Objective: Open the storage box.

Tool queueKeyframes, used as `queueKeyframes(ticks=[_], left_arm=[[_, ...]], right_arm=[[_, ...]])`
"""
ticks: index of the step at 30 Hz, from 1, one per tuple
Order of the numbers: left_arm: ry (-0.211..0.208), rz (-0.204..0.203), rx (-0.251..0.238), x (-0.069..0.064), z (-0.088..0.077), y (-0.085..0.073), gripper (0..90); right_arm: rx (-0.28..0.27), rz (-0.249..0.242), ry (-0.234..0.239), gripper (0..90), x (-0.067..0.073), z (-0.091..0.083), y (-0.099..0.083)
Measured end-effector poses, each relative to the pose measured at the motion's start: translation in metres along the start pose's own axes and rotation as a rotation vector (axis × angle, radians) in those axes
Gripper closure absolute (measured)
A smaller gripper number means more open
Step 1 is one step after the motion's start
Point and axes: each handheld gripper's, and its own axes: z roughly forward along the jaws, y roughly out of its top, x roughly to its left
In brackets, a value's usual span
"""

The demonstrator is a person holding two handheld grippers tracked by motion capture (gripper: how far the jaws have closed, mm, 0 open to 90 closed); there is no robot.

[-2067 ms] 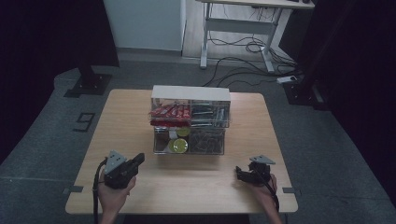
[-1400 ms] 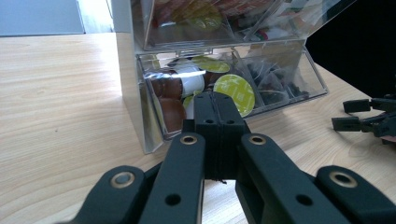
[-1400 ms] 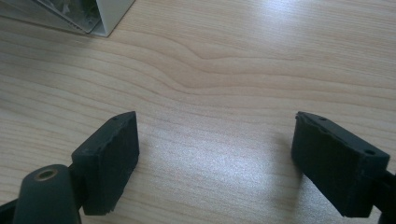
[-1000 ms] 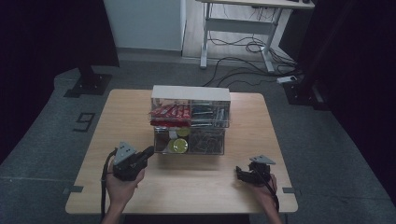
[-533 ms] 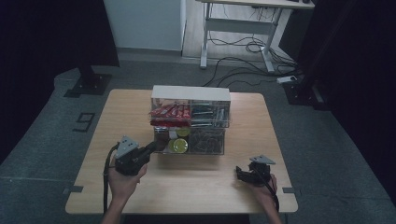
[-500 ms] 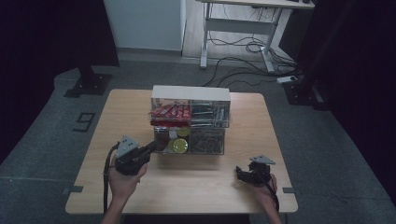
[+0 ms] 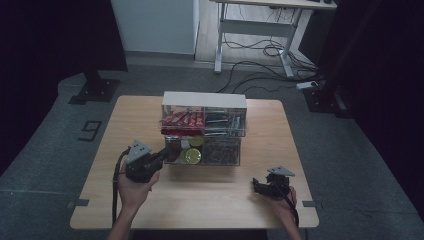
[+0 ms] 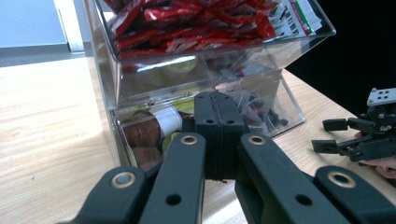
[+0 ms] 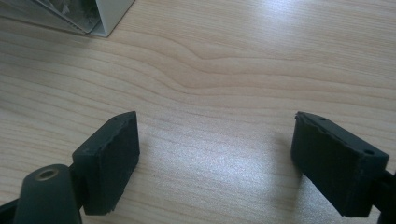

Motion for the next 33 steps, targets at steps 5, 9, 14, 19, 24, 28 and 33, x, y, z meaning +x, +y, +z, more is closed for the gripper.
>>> queueKeyframes(ticks=[5, 9, 14, 19, 24, 28, 33], left_arm=[[-0.008, 0.006, -0.003, -0.002, 0.0, 0.007, 90.0], [-0.015, 0.006, -0.004, -0.003, 0.0, 0.011, 90.0], [-0.024, 0.002, -0.007, -0.003, 0.001, 0.015, 90.0], [-0.031, -0.004, -0.009, -0.002, 0.004, 0.02, 90.0], [-0.036, -0.008, -0.01, -0.001, 0.008, 0.025, 90.0], [-0.039, -0.009, -0.011, -0.001, 0.009, 0.027, 90.0], [-0.042, -0.004, -0.01, -0.003, 0.012, 0.031, 90.0]], right_arm=[[0.0, 0.001, 0.0, 15.3, 0.0, 0.0, 0.0], [0.0, 0.0, 0.0, 15.3, 0.0, 0.0, 0.0], [0.001, -0.001, 0.0, 15.3, 0.0, 0.0, 0.0], [0.001, -0.001, 0.0, 15.3, 0.0, 0.0, 0.0], [0.001, -0.001, 0.0, 15.3, 0.0, 0.0, 0.0], [0.0, -0.001, 0.0, 15.3, 0.0, 0.0, 0.0], [0.0, -0.001, 0.0, 15.3, 0.0, 0.0, 0.0]])
